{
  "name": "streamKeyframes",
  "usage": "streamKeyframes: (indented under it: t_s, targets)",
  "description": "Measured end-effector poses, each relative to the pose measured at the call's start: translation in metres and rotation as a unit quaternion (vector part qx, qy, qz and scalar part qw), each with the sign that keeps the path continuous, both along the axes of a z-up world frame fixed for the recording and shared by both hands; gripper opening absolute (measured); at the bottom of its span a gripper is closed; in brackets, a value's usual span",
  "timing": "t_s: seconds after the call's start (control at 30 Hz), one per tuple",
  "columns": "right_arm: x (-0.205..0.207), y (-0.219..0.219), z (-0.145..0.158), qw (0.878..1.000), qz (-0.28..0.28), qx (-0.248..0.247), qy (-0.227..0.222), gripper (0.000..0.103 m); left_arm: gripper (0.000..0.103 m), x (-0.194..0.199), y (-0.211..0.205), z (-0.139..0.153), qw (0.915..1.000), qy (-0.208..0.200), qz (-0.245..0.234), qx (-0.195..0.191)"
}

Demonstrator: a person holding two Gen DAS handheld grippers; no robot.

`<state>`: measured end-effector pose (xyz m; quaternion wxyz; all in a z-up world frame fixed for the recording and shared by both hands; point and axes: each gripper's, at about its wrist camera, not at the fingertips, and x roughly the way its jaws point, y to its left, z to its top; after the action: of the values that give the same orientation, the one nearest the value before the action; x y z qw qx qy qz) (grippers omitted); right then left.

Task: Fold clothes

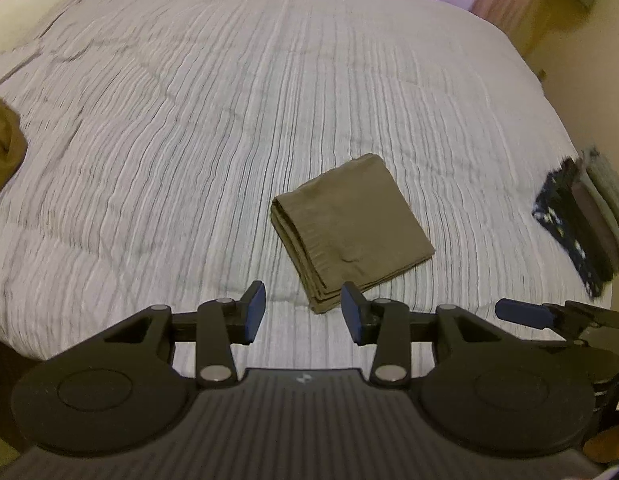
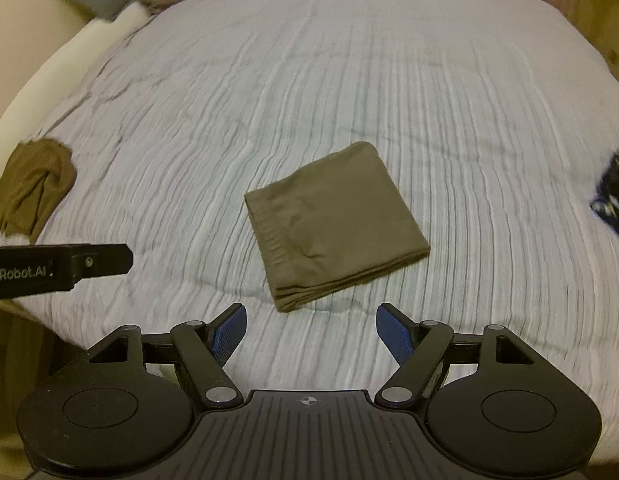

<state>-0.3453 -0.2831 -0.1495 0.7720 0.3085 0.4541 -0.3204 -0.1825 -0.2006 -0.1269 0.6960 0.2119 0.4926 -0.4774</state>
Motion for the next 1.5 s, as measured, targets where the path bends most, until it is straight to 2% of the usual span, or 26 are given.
streamKeyframes:
  t_s: [0.27, 0.57, 0.7, 1.03, 1.17, 1.3, 1.5]
  targets:
    - [-0.035, -0.050, 0.001, 0.994, 0.104, -0.026, 0.027, 0.075, 0.039, -0.040, -0.020, -0.011, 0.9954, 0.026, 0.093, 0.001]
    - [-0.062, -0.073, -0.014, 0.981, 0.194, -0.008, 0.028, 0.075, 0.039, -0.075, -0.006, -0.022, 0.9804, 0.031, 0.194, 0.013]
    - [-0.066, -0.077, -0.020, 0.975, 0.221, -0.004, 0.026, 0.075, 0.039, -0.081, 0.002, -0.025, 0.9741, 0.043, 0.222, -0.006]
    - [-0.057, -0.094, -0.028, 0.968, 0.250, -0.001, 0.018, 0.075, 0.039, -0.081, 0.005, -0.036, 0.9649, 0.046, 0.258, -0.022]
    - [-0.052, -0.104, -0.035, 0.967, 0.255, 0.006, 0.016, 0.075, 0.039, -0.072, 0.004, -0.049, 0.9614, 0.059, 0.267, -0.026]
    - [-0.054, -0.125, -0.049, 0.971, 0.238, 0.031, -0.005, 0.075, 0.039, -0.060, 0.005, -0.070, 0.9561, 0.080, 0.279, -0.040]
    - [-0.059, -0.176, -0.076, 0.978, 0.181, 0.094, -0.047, 0.075, 0.039, -0.040, -0.001, -0.107, 0.9495, 0.107, 0.288, -0.062]
